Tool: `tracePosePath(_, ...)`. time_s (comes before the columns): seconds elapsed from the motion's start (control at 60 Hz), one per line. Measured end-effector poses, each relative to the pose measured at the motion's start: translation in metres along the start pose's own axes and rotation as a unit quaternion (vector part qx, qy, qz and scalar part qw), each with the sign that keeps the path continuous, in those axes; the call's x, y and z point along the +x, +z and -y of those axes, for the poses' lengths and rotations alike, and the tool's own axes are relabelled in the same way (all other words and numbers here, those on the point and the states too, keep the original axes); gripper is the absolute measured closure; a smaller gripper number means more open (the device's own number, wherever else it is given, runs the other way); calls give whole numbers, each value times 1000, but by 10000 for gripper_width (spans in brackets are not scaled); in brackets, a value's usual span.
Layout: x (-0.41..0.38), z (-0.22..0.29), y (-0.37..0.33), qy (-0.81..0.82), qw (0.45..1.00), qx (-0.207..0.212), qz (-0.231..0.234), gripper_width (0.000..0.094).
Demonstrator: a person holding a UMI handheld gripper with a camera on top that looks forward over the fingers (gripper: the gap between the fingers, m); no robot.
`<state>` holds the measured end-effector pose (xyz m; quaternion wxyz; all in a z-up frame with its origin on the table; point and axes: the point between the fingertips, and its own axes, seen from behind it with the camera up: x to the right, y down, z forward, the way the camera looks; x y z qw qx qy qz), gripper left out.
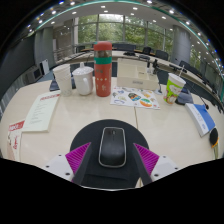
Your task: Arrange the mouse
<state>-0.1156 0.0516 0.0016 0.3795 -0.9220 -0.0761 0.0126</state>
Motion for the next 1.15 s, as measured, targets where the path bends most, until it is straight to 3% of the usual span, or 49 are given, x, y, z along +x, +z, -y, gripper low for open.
tracePosePath(0.067, 2, 3, -23, 2, 1000, 6, -9, 72)
tracePosePath(0.567, -6, -17, -205, 34, 998, 20, -44, 81)
tracePosePath(1.15, -24, -18, -231, 36, 998, 30, -43, 81)
